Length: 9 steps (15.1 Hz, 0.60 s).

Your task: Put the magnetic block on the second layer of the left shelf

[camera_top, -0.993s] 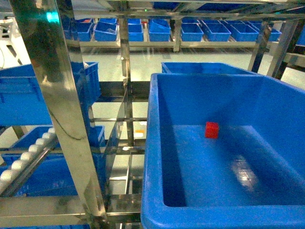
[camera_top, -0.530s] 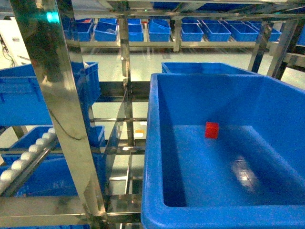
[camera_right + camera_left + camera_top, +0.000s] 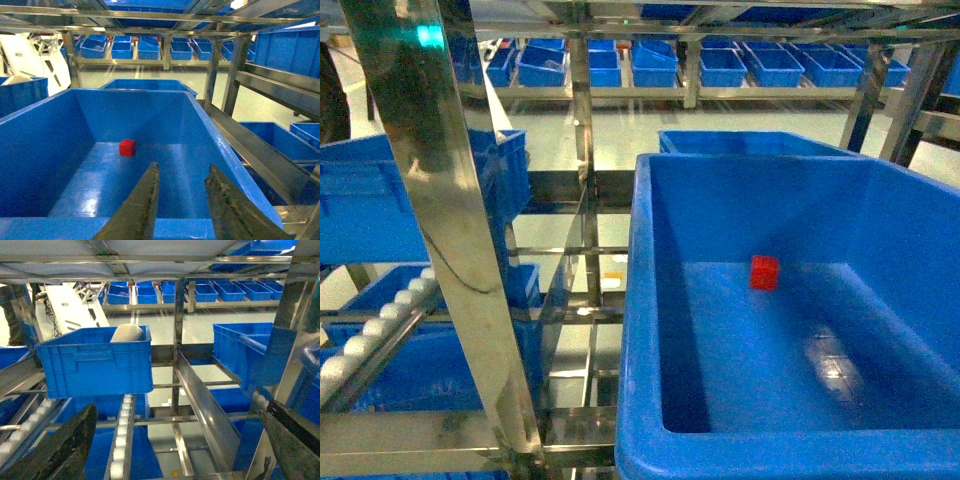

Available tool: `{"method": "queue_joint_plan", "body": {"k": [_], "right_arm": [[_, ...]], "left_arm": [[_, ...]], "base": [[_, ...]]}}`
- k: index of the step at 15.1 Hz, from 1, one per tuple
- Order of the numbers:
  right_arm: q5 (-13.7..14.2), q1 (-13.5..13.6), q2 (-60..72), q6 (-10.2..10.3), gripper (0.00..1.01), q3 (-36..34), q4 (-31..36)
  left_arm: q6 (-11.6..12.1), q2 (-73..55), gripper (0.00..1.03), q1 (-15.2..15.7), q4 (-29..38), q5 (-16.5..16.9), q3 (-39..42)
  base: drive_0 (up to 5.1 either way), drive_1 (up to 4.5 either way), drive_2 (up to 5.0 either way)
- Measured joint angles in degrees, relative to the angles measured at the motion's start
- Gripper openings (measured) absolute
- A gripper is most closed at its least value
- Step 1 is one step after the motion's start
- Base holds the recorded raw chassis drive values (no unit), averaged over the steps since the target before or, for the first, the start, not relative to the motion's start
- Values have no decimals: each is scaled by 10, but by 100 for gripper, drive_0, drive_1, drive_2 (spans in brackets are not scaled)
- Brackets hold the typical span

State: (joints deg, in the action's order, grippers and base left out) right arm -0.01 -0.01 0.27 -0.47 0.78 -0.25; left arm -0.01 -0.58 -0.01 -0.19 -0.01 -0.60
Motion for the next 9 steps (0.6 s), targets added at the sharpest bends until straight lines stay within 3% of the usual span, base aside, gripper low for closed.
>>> {"method": "queue_joint_plan", "body": {"k": [3,6,9], "right_arm": [[0,0,0,0,70,0,0],[0,0,0,0,100,0,0],[0,0,0,0,98,0,0]], "left_arm": [[0,0,98,0,0,0,0],[0,0,98,0,0,0,0],[0,0,98,0,0,0,0]], "base": [[0,0,0],[0,0,0],[0,0,0]]}}
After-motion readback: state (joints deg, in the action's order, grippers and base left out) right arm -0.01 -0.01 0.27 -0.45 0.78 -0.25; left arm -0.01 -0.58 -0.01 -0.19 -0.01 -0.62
